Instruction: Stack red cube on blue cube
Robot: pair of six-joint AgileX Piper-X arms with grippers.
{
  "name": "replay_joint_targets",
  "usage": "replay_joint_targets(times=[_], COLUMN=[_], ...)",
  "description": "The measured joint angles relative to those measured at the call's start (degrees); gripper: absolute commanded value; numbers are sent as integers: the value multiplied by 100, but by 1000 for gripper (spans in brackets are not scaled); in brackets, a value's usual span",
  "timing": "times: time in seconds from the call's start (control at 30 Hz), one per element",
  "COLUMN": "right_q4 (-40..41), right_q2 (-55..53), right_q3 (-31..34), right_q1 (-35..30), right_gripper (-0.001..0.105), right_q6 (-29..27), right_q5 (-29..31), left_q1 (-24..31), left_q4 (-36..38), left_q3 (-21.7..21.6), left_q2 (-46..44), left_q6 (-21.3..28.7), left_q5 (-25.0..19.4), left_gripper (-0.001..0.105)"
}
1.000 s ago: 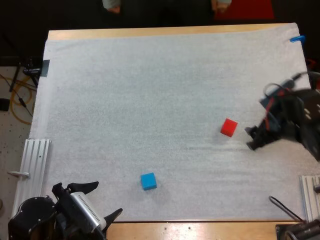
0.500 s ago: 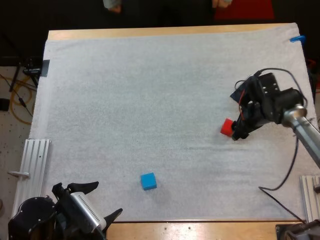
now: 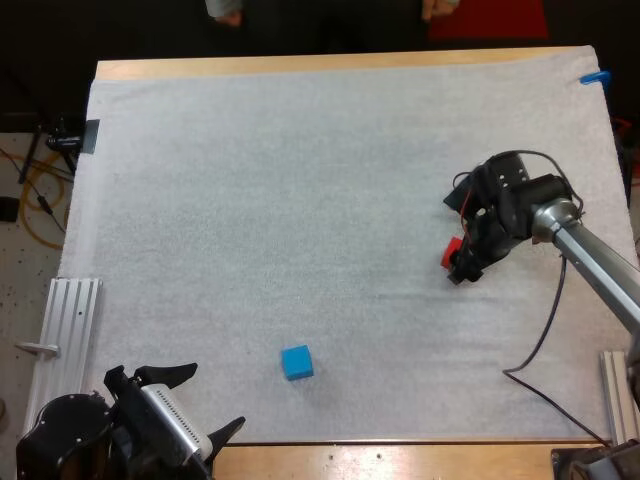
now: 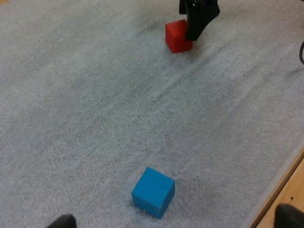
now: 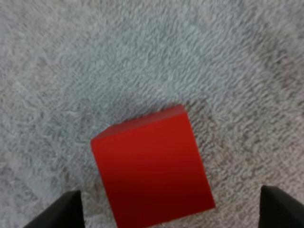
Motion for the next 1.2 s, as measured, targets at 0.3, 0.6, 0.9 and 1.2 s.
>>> replay_joint_targets(times=[0.3, 0.6, 0.9, 1.2], right_q4=[-202, 103, 652, 735], right_q2=[281, 92, -1140, -1522], right_q3=[0, -264, -301, -301], right_q1=[0, 85, 1270, 3327], right_gripper=[23, 0, 0, 0], right_q6=[-9, 306, 341, 1040], right_q5=[0, -187, 225, 637], left_q1=[0, 0, 0, 0], left_q4=[0, 0, 0, 138], left_q3=[0, 0, 0, 0], left_q2=[0, 0, 0, 0], left_q6=[0, 0, 0, -235], left_q5=[0, 0, 0, 0], left_gripper=[76, 76, 76, 76])
